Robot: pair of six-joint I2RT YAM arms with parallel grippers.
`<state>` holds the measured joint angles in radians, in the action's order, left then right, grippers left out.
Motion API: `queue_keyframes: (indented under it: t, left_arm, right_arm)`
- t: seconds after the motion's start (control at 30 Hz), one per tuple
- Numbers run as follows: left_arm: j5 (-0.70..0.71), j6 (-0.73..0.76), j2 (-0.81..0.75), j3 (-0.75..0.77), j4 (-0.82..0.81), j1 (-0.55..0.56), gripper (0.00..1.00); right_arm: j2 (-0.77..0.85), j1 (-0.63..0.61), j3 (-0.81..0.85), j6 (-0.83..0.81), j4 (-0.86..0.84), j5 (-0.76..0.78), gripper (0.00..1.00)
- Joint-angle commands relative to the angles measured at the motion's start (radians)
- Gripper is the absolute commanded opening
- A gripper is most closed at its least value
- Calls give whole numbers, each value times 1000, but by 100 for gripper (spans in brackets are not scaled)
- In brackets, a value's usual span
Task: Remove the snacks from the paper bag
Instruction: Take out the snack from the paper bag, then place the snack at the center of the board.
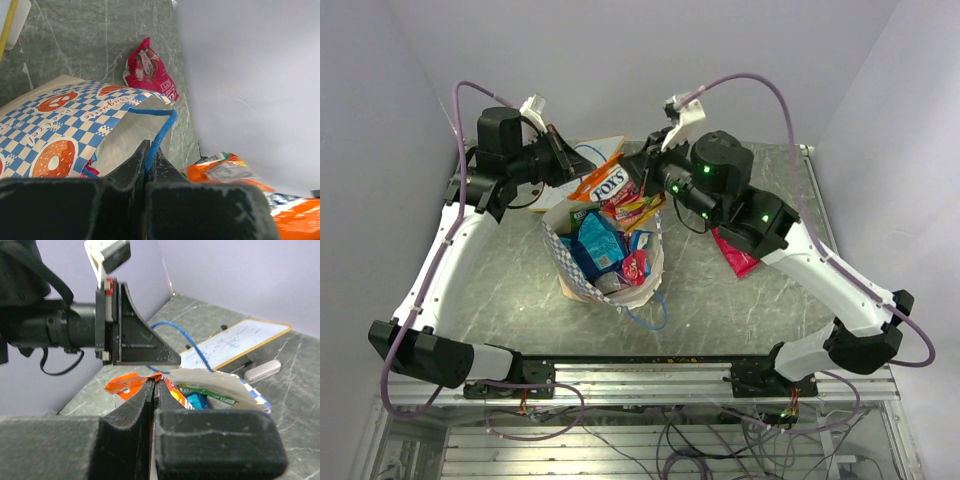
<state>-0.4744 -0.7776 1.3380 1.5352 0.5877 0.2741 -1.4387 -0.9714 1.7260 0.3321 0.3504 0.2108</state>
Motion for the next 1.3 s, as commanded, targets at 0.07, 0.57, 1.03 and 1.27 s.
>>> queue_keyframes:
  t: [0.07, 0.57, 1.03, 1.27]
  left_arm:
    - [14, -1, 2, 38, -3, 11, 7]
    - [-21, 67, 40, 119, 48, 10, 7]
    - [-76, 129, 76, 133, 61, 11, 7]
    - [-92, 148, 105, 165, 73, 10, 7]
  right_arm:
    - [48, 3, 136, -81, 65, 165, 0]
    - [91, 334, 23, -160, 148, 378, 0]
    - [214, 598, -509, 40, 87, 163, 0]
    - [18, 787, -579, -70, -87, 42, 0]
